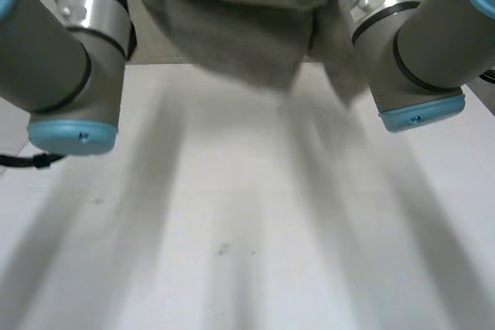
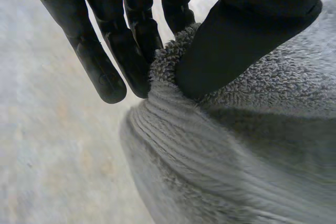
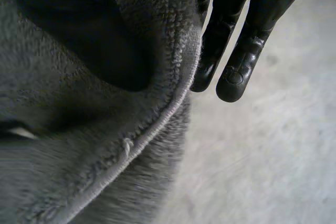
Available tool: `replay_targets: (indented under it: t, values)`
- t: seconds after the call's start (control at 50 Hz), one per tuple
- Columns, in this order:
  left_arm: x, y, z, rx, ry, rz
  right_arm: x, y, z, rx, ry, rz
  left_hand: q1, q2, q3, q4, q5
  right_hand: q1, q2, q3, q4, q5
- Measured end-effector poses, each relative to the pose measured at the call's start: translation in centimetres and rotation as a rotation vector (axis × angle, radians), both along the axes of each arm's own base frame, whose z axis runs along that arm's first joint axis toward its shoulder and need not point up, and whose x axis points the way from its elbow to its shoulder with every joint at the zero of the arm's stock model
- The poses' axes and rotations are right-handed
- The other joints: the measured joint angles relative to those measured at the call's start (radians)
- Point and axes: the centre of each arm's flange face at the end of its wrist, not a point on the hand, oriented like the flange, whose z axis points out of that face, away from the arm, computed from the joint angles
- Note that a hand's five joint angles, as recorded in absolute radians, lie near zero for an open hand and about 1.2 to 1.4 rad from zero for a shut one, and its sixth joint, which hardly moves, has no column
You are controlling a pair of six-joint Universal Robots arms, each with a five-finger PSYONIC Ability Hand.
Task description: Fold the towel.
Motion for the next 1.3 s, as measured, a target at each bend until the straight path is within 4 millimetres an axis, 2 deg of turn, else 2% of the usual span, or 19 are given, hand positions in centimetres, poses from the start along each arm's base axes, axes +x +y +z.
replay_targets:
  t: [0.08,0.12,0.14,0.16,0.2,0.22,0.24,0.34,0.4,0.48,0.54,0.68,0.78,0.86,0.94,1.04,1.1,1.16,1.3]
  values:
    - [0.4,0.3,0.1,-0.004,0.017,0.017,0.3,0.6,-0.4,-0.019,0.021,0.063,0.0,0.0,0.0,0.0,0.0,0.0,0.0,0.005,0.0,0.003]
    - [0.7,0.9,-2.9,0.075,-0.032,0.017,0.2,1.0,-2.9,0.102,0.094,0.131,0.0,0.0,0.0,0.0,0.0,0.0,0.0,0.01,0.0,0.004]
    - [0.7,0.9,-2.9,0.075,-0.032,0.017,0.2,1.0,-2.9,0.102,0.094,0.131,0.0,0.0,0.0,0.0,0.0,0.0,0.0,0.01,0.0,0.004]
    - [0.9,1.5,-5.3,0.14,-0.075,0.01,-0.1,1.0,-4.8,0.215,0.14,0.16,0.0,0.0,0.0,0.0,0.0,0.0,0.0,0.011,0.0,0.004]
    - [1.3,2.3,-7.9,0.21,-0.121,0.0,-0.5,1.0,-7.0,0.347,0.187,0.179,0.0,0.0,0.0,0.0,0.0,0.0,0.0,0.011,0.0,0.004]
    - [1.3,2.3,-7.9,0.21,-0.121,0.0,-0.5,1.0,-7.0,0.347,0.187,0.179,0.0,0.0,0.0,0.0,0.0,0.0,0.0,0.011,0.0,0.004]
    - [1.7,3.4,-10.5,0.283,-0.168,-0.011,-0.9,1.1,-9.4,0.495,0.238,0.191,0.0,0.0,0.0,0.0,0.0,0.0,0.0,0.011,0.0,0.004]
    - [3.0,6.0,-15.0,0.42,-0.252,-0.028,-1.8,1.6,-13.8,0.767,0.332,0.196,0.0,0.0,0.0,0.0,0.0,-0.003,-0.014,-0.007,-0.018,-0.001]
    - [3.6,7.5,-16.7,0.48,-0.291,-0.035,-2.1,1.8,-15.8,0.866,0.366,0.192,0.0,0.0,0.0,0.0,0.0,-0.124,-0.2,-0.192,-0.202,-0.145]
    - [4.3,9.3,-18.5,0.552,-0.337,-0.045,-2.3,1.9,-17.6,0.938,0.381,0.175,0.0,0.0,0.0,0.0,0.0,-0.598,-0.774,-0.764,-0.775,-0.724]
    - [4.6,10.1,-19.0,0.581,-0.357,-0.05,-2.6,2.0,-18.2,0.972,0.362,0.151,0.0,0.0,0.0,0.0,0.0,-0.729,-0.921,-0.938,-0.942,-0.879]
    - [4.8,11.0,-17.5,0.558,-0.349,-0.058,-4.2,1.9,-17.7,1.088,0.191,0.078,0.0,0.0,0.0,0.0,0.0,-0.746,-0.938,-0.97,-0.959,-0.893]
    - [4.9,11.4,-13.4,0.456,-0.296,-0.061,-7.4,1.4,-16.4,1.196,-0.072,0.019,0.0,0.0,0.0,0.0,0.0,-0.746,-0.938,-0.97,-0.959,-0.893]
    - [5.0,11.9,-10.5,0.381,-0.257,-0.068,-9.7,1.3,-16.5,1.258,-0.226,-0.007,0.0,0.0,0.0,0.0,0.0,-0.746,-0.938,-0.97,-0.959,-0.894]
    - [5.0,12.5,-8.2,0.326,-0.227,-0.077,-11.7,1.6,-18.0,1.336,-0.316,-0.017,0.0,0.0,0.0,0.0,0.0,-0.746,-0.938,-0.97,-0.959,-0.893]
    - [4.9,12.8,-7.2,0.301,-0.214,-0.084,-12.9,2.2,-20.2,1.426,-0.334,-0.017,0.0,0.0,0.0,0.0,0.0,-0.746,-0.938,-0.97,-0.959,-0.893]
    - [4.9,12.8,-7.1,0.298,-0.212,-0.085,-13.0,2.3,-20.7,1.44,-0.335,-0.017,0.0,0.0,0.0,0.0,0.0,-0.746,-0.938,-0.97,-0.959,-0.893]
    - [4.4,12.9,-6.2,0.271,-0.199,-0.102,-13.3,2.6,-23.1,1.49,-0.345,-0.015,0.0,0.0,0.0,0.0,0.0,-0.742,-0.934,-0.947,-0.954,-0.889]
    - [3.5,13.5,-4.8,0.242,-0.187,-0.135,-13.0,1.8,-24.7,1.481,-0.433,0.011,0.0,0.0,0.0,0.0,0.0,-0.676,-0.853,-0.849,-0.862,-0.816]
